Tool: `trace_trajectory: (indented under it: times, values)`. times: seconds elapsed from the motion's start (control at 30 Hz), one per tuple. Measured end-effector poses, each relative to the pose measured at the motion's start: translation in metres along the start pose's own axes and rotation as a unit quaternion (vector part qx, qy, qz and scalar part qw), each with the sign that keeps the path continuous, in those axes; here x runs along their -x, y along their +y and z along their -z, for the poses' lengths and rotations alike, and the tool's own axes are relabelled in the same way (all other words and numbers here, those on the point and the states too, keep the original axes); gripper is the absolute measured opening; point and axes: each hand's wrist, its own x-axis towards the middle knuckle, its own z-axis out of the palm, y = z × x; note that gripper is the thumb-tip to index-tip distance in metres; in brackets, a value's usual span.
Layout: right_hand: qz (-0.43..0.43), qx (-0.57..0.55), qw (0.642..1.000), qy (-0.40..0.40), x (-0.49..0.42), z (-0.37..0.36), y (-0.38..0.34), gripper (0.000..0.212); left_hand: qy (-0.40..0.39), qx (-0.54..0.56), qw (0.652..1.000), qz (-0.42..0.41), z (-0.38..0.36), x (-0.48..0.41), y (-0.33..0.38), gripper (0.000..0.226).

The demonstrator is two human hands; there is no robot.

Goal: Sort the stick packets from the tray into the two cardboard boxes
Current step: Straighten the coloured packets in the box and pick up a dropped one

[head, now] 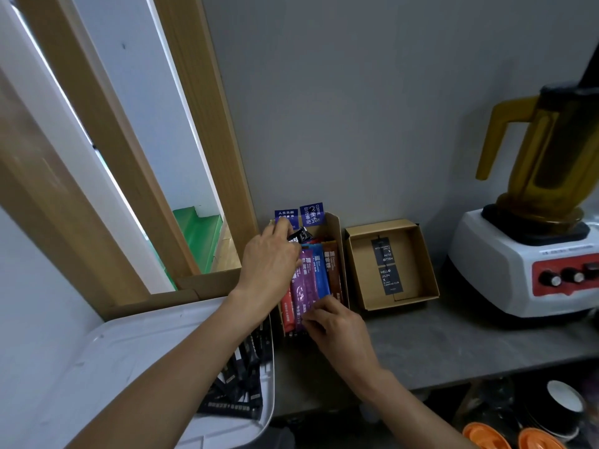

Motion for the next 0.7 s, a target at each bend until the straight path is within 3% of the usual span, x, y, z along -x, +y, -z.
trace_trajectory:
  times: [0.4,0.53,0.6,0.7]
  values:
    - [0.013,-0.013,1.0,0.002,0.001,0.006,-0.005,0.038,0.021,0.064,0.998,-0.005,0.011,0.011,-0.002,0.045]
    - [0.019,-0.025,0.999,0.019,0.004,0.004,-0.004,0.033,0.051,0.175,0.983,0.021,0.009,0.017,-0.01,0.04]
    - [0.016,-0.05,0.998,0.036,0.005,0.006,-0.006,0.032,0.026,0.353,0.932,0.073,0.014,0.024,-0.012,0.045]
    - [-0.031,-0.155,0.984,0.078,0.001,0.016,-0.018,0.032,0.006,0.578,0.808,0.117,0.019,0.037,-0.009,0.033]
